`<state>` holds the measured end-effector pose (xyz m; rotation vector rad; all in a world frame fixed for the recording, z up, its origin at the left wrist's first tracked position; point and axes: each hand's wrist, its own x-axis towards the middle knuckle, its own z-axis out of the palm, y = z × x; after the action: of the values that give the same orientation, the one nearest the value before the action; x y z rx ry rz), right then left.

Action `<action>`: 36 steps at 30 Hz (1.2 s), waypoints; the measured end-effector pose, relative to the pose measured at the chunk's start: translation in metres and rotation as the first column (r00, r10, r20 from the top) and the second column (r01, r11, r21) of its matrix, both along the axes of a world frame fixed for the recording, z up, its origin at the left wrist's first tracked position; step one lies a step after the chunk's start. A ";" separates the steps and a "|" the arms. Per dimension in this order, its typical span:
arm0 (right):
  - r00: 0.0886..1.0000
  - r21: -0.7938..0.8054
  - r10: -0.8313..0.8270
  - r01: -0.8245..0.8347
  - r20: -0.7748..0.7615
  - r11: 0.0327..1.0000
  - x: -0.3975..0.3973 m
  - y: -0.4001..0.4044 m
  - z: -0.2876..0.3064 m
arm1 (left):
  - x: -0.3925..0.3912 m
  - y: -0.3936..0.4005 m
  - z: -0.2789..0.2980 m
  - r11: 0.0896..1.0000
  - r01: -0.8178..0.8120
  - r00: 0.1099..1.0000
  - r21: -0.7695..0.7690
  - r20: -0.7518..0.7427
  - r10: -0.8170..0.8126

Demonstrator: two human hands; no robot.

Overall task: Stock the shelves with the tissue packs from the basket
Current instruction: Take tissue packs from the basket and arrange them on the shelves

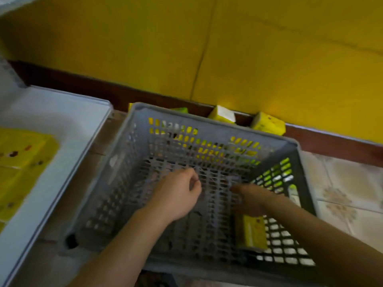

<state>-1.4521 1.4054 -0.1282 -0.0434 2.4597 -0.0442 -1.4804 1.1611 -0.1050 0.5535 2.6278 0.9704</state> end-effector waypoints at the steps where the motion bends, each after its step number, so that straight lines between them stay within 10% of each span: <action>1: 0.993 0.041 -0.013 0.008 0.116 0.999 0.015 0.012 -0.007 | 0.005 0.008 -0.005 0.999 0.031 0.998 -0.028 0.049 -0.030; 7: 0.963 0.209 -0.143 0.094 0.229 0.973 0.041 0.027 -0.042 | 0.017 0.035 -0.028 0.983 0.162 0.968 -0.087 0.206 -0.141; 15: 0.975 0.016 -0.190 0.193 -0.111 0.981 0.029 -0.004 -0.042 | 0.017 0.031 -0.024 0.998 0.045 0.941 -0.052 0.339 -0.025; 17: 0.885 -0.166 -0.161 0.097 -0.437 0.981 0.023 -0.013 -0.017 | 0.012 0.026 -0.020 0.991 -0.130 0.888 0.009 0.446 0.112; 21: 0.507 -0.165 0.114 -0.472 -0.854 0.866 0.024 -0.059 0.029 | 0.006 0.018 0.004 0.746 -0.623 0.454 0.235 0.885 0.100; 27: 0.266 -0.017 0.214 -0.663 -0.940 0.749 0.025 -0.107 0.032 | -0.004 -0.015 0.020 0.540 -0.780 0.473 0.316 0.863 0.178; 32: 0.468 -0.421 -0.132 -0.592 -0.874 0.687 0.010 -0.124 0.057 | -0.008 -0.066 0.030 0.372 -0.802 0.564 0.467 0.796 0.218; 36: 0.756 -0.865 -0.556 -0.025 -0.344 0.501 -0.029 -0.156 0.082 | -0.007 -0.095 0.045 0.262 -0.771 0.636 0.581 0.730 0.252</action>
<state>-1.4807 1.2498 -0.0465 -0.0695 2.7578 -1.6267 -1.4878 1.0664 -0.0598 -0.5249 1.5793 2.3499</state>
